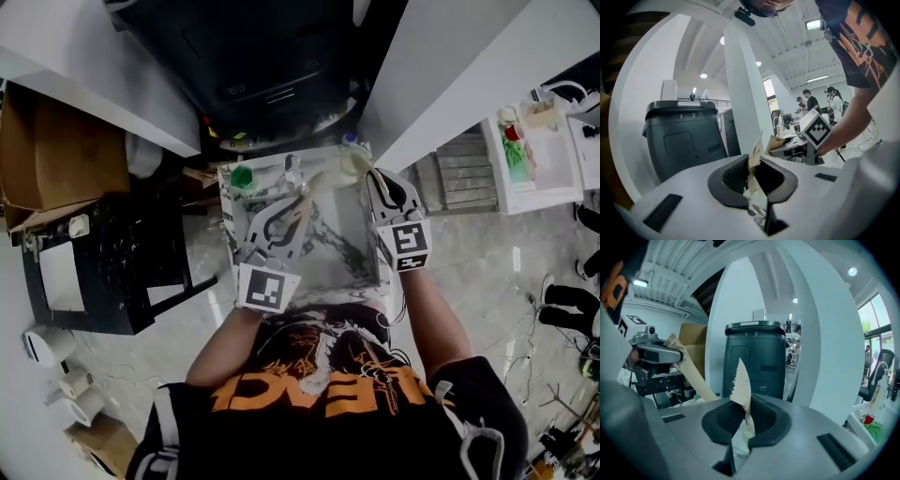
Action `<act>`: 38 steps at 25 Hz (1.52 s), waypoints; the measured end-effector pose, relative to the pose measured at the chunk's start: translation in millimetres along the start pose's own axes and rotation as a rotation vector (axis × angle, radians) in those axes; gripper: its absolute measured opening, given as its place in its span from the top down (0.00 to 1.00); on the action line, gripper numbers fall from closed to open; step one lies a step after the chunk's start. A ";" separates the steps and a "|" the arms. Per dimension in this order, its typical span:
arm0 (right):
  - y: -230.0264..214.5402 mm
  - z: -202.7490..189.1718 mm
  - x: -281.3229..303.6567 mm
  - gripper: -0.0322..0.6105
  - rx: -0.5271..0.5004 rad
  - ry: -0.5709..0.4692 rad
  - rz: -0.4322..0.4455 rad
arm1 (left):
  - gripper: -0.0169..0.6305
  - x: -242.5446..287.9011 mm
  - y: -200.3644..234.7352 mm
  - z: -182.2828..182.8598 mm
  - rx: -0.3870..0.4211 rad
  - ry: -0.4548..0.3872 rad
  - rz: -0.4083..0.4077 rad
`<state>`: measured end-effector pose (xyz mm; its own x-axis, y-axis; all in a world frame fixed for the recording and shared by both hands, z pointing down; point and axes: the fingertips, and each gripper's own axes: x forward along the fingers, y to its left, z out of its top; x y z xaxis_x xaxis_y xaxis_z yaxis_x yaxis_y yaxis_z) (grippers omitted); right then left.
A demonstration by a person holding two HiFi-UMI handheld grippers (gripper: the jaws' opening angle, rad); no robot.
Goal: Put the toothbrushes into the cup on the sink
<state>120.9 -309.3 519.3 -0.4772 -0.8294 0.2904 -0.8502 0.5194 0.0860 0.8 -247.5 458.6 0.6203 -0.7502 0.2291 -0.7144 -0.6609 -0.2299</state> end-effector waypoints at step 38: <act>105.7 88.0 -44.1 0.76 0.006 -0.248 0.295 | 0.90 -54.4 -1.5 5.9 0.015 -0.014 0.064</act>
<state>32.6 -235.9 431.6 -0.7405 -0.6692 0.0629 -0.6689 0.7428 0.0277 -30.0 -205.9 440.9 0.5780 -0.7912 0.1998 -0.7480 -0.6115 -0.2580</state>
